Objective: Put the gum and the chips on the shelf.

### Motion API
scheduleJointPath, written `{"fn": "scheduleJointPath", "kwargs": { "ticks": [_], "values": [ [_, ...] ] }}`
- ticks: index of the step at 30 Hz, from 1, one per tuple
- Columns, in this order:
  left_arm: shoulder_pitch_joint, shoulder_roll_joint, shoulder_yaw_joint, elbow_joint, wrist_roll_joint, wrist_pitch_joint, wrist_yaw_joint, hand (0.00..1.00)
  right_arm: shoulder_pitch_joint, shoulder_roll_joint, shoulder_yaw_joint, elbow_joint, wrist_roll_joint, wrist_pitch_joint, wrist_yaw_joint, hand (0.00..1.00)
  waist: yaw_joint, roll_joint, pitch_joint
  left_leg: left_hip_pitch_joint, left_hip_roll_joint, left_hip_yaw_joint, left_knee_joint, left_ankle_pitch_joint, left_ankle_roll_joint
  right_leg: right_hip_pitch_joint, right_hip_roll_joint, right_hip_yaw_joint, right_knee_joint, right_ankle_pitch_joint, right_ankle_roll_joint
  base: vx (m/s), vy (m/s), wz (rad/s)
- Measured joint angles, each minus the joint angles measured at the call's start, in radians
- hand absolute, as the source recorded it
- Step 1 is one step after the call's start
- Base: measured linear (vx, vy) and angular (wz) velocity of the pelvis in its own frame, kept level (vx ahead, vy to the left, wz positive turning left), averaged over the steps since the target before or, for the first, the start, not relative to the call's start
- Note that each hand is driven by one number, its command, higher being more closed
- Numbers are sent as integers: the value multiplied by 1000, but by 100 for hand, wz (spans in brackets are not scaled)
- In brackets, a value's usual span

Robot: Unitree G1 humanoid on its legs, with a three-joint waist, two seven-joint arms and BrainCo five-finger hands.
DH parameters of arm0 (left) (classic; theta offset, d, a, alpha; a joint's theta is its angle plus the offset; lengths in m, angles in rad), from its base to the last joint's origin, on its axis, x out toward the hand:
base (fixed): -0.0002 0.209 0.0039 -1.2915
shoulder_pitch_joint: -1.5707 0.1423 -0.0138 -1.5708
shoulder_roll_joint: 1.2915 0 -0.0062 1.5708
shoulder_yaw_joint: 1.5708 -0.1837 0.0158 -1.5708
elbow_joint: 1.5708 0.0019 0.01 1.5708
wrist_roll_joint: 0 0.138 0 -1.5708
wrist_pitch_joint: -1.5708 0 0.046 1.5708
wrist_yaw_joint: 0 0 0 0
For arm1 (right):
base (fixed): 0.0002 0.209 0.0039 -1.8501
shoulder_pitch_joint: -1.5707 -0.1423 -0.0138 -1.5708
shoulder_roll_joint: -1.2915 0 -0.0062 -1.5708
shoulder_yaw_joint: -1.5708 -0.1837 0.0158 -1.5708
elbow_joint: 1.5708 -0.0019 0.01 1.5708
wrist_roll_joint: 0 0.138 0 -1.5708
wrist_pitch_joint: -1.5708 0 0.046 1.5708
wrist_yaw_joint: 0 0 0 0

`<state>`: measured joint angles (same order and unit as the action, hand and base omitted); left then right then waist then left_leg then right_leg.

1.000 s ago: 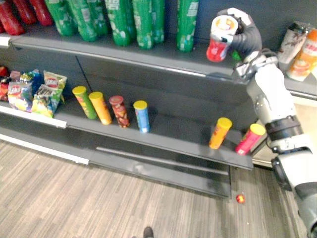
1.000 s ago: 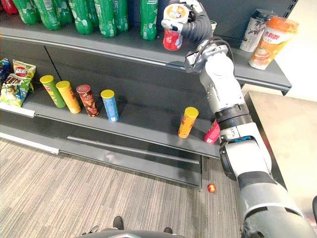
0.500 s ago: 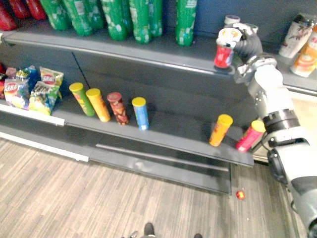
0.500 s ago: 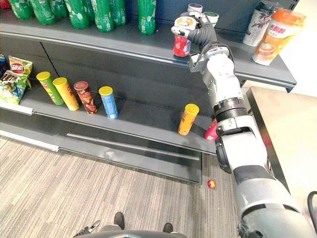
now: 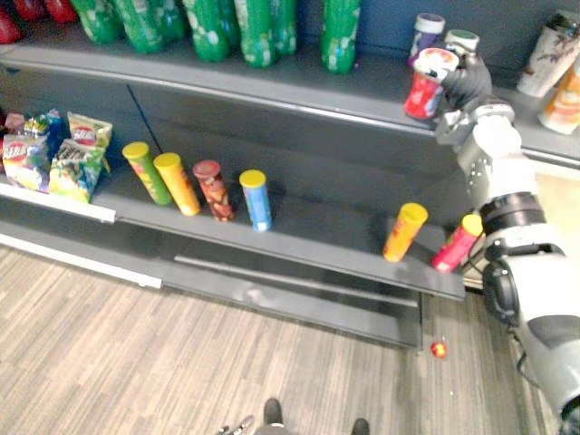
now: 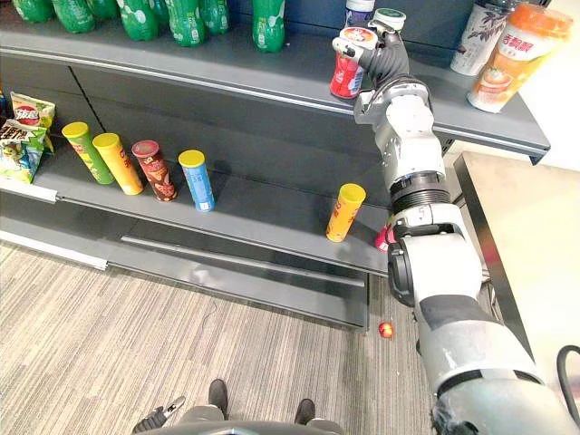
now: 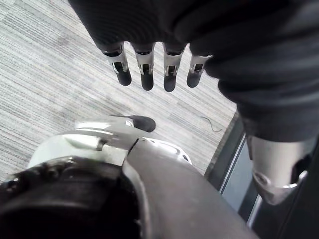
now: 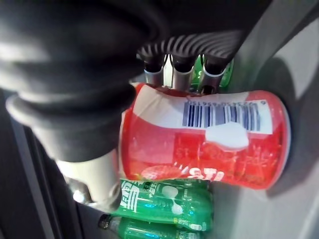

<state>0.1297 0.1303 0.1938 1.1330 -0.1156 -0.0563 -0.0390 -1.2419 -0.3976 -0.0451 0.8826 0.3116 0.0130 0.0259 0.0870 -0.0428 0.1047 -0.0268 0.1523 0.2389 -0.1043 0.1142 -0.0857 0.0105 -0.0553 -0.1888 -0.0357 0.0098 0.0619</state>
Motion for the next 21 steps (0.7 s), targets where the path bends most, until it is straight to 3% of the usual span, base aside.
{"fn": "scheduleJointPath", "kwargs": {
  "ticks": [9, 10, 21],
  "values": [
    [-14, 0, -5, 0, 0, 0, 4, 0, -2, 4, -28, 0, 0, -7, 0, 100, -1, -4, 12, 0, 0, 6, 0, 0, 0, -1, 0, 3, -1, 0, 0, 0, 0, 0],
    [-15, 1, -10, 0, 0, 0, 4, 0, -2, 4, -28, 0, 0, -8, 0, 0, -1, -4, 12, 0, 0, 7, 0, 0, 0, -1, 0, 3, -1, 0, 0, 0, 0, 0],
    [-20, 1, -10, 0, 0, 0, 12, 0, -2, 5, -27, 30, -36, -8, -2, 0, -2, -5, 18, 1, 1, 23, 0, 0, 0, -8, 0, 18, -2, 0, 0, 2, 0, -3]
  ]
}}
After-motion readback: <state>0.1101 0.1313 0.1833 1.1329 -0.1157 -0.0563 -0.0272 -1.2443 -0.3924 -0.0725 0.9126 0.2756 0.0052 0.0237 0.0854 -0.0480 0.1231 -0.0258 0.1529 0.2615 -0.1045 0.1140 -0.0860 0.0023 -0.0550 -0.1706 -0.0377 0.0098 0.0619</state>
